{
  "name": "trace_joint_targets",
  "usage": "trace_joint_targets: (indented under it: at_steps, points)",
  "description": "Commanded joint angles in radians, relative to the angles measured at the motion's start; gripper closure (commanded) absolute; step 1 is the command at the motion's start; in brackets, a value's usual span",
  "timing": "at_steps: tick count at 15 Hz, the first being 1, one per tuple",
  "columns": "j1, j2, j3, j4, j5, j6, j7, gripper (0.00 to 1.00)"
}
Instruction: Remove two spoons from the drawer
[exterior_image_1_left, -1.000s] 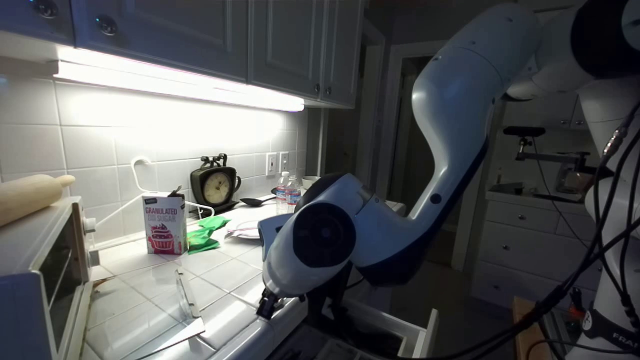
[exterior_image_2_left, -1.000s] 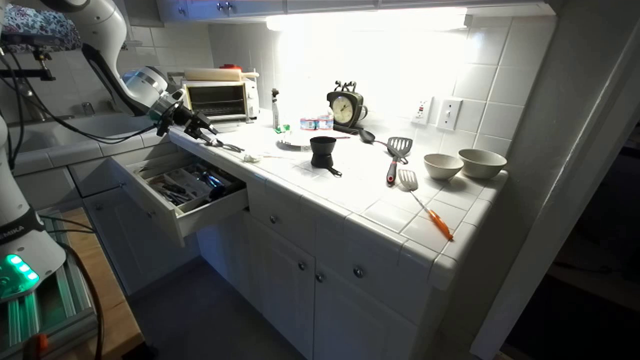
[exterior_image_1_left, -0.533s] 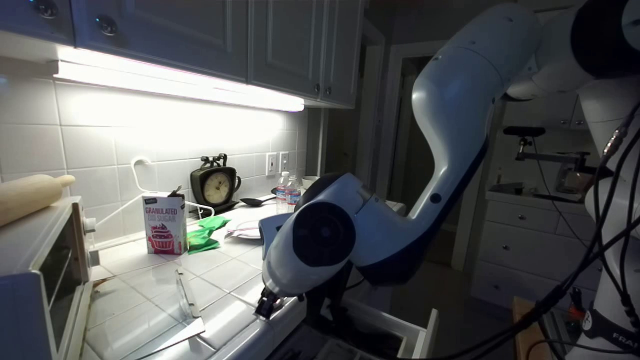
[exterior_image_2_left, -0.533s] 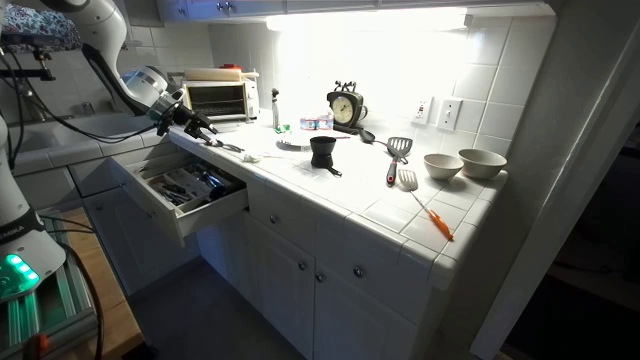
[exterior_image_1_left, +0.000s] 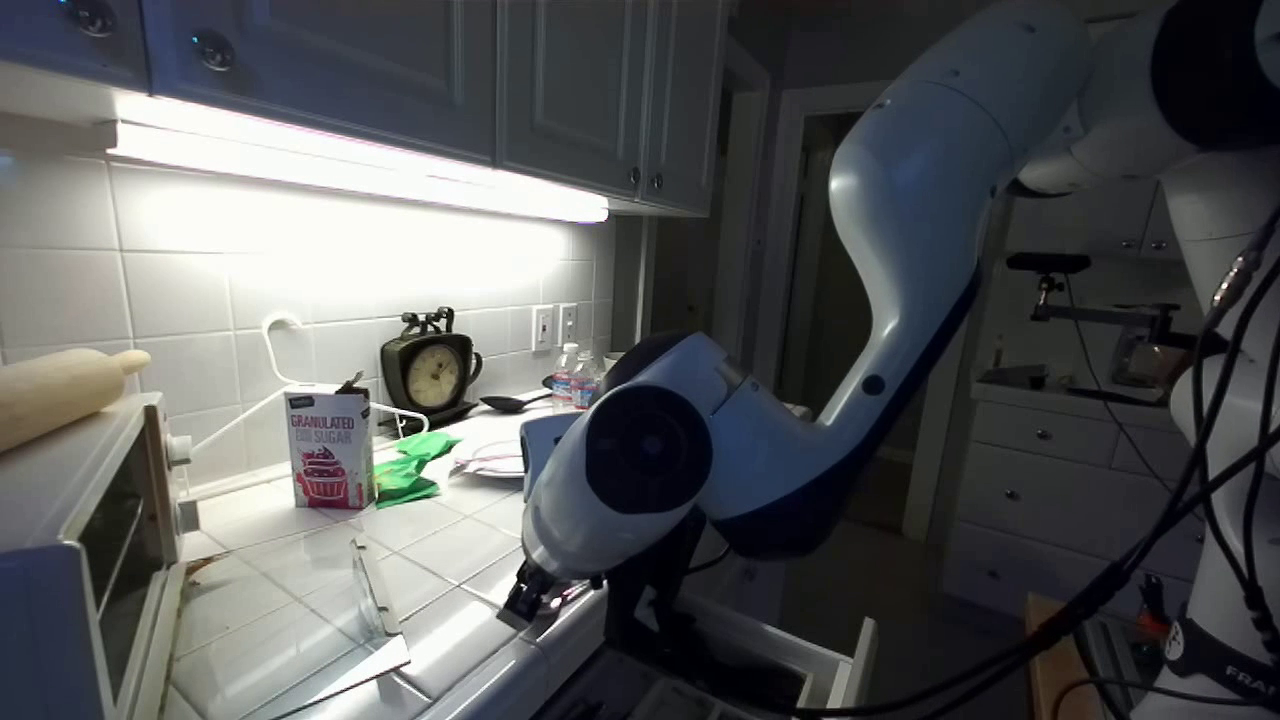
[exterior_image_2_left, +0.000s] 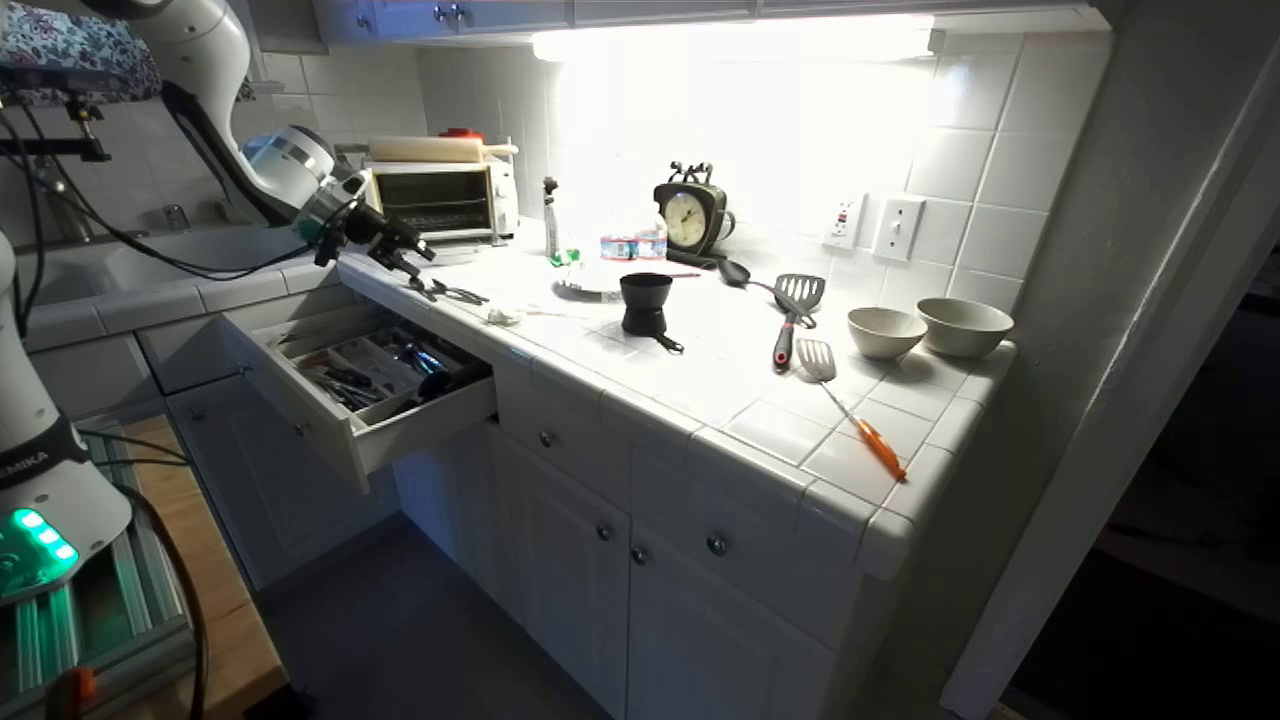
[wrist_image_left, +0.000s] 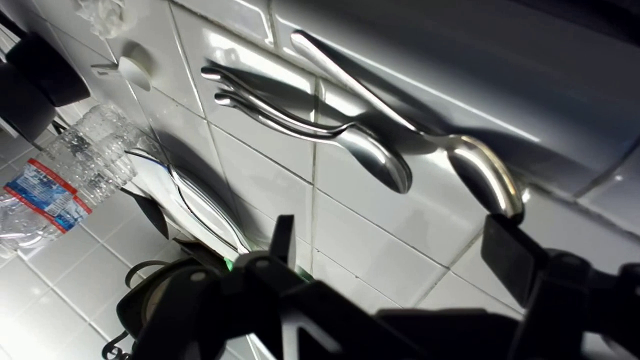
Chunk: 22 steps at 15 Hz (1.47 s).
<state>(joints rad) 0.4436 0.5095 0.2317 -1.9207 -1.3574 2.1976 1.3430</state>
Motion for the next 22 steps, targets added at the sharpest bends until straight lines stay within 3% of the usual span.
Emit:
trace_joint_targets:
  at_steps: [1,5,10,13,17,22]
  points:
    - [-0.013,-0.036,0.018,-0.023,-0.002,0.006,0.034,0.00]
    - [-0.038,-0.082,0.040,-0.048,0.040,0.047,0.026,0.00]
    - [-0.104,-0.156,0.065,-0.118,0.156,0.249,-0.041,0.00]
    - [-0.145,-0.177,0.068,-0.170,0.301,0.378,-0.160,0.00]
    - [-0.145,-0.220,0.055,-0.240,0.464,0.417,-0.284,0.00]
    - [-0.118,-0.301,0.047,-0.300,0.664,0.344,-0.362,0.00]
